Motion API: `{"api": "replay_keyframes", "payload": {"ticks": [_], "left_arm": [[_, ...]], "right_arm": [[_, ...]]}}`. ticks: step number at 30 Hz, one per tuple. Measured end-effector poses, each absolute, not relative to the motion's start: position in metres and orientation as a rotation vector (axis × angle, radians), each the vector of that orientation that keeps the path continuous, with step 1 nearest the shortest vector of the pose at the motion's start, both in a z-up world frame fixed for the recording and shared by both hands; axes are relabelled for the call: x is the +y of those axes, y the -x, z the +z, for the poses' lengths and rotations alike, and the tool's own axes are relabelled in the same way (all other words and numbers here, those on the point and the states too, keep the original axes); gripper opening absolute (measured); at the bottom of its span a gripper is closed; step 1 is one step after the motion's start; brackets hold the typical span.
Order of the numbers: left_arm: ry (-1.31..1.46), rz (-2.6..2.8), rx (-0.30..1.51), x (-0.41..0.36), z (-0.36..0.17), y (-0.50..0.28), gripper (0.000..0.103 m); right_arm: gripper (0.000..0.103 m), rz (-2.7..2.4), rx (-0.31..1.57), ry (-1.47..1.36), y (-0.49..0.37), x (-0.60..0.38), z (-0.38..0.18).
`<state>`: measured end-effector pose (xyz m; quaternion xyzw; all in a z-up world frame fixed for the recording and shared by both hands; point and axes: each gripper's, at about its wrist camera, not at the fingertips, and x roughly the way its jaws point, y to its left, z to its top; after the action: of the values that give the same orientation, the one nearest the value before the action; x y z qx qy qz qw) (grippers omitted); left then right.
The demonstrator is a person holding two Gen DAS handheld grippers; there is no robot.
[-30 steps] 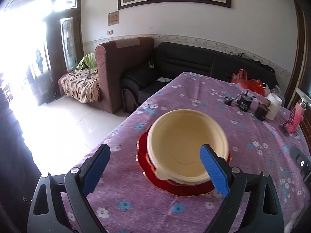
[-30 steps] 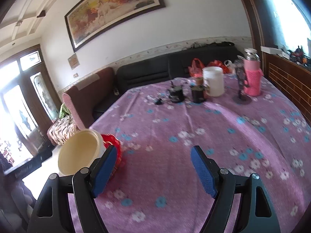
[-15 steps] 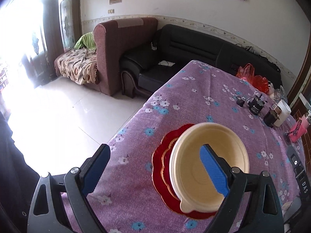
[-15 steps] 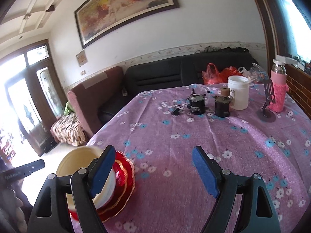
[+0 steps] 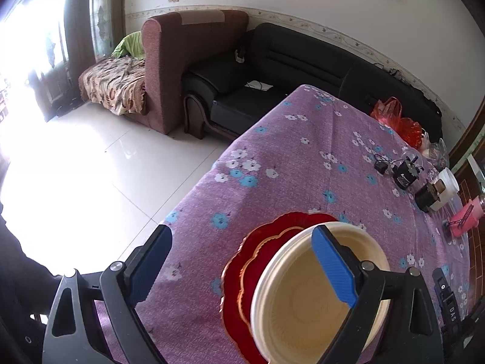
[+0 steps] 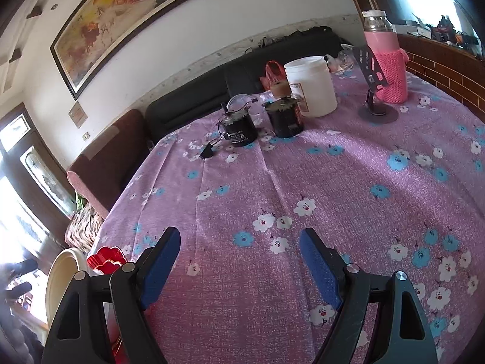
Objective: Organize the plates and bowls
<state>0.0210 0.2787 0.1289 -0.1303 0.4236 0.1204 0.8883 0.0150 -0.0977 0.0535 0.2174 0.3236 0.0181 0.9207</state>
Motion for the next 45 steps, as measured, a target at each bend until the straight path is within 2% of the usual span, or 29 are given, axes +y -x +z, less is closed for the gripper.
{"api": "replay_keyframes", "payload": {"ticks": [13,17,20,24,28,30,32,45], "left_arm": [[-0.005,0.298,0.949,0.235,0.107,-0.084,0.093],[-0.122,0.361,0.923,0.227,0.1,-0.089,0.093],[-0.097,0.354,0.902,0.232,0.108,-0.083,0.093],[-0.041,0.337,0.792,0.238,0.139,-0.048,0.093],[-0.004,0.37,0.574,0.235,0.173,0.025,0.094],[0.019,0.381,0.496,0.232,0.181,0.059,0.101],[0.044,0.375,0.431,0.227,0.184,0.09,0.103],[0.192,0.232,0.503,0.207,0.164,0.135,0.103]], "right_arm": [[0.085,0.071,0.636,-0.356,-0.011,-0.077,0.062],[0.085,0.072,0.638,-0.37,-0.011,-0.081,0.061],[0.085,0.072,0.628,-0.369,-0.01,-0.081,0.063],[0.085,0.079,0.616,-0.358,-0.008,-0.078,0.066],[0.085,0.099,0.593,-0.318,-0.002,-0.067,0.069],[0.085,0.11,0.567,-0.275,0.003,-0.057,0.072],[0.085,0.129,0.534,-0.216,0.01,-0.042,0.076],[0.088,0.283,0.536,-0.145,0.105,0.011,0.114]]}}
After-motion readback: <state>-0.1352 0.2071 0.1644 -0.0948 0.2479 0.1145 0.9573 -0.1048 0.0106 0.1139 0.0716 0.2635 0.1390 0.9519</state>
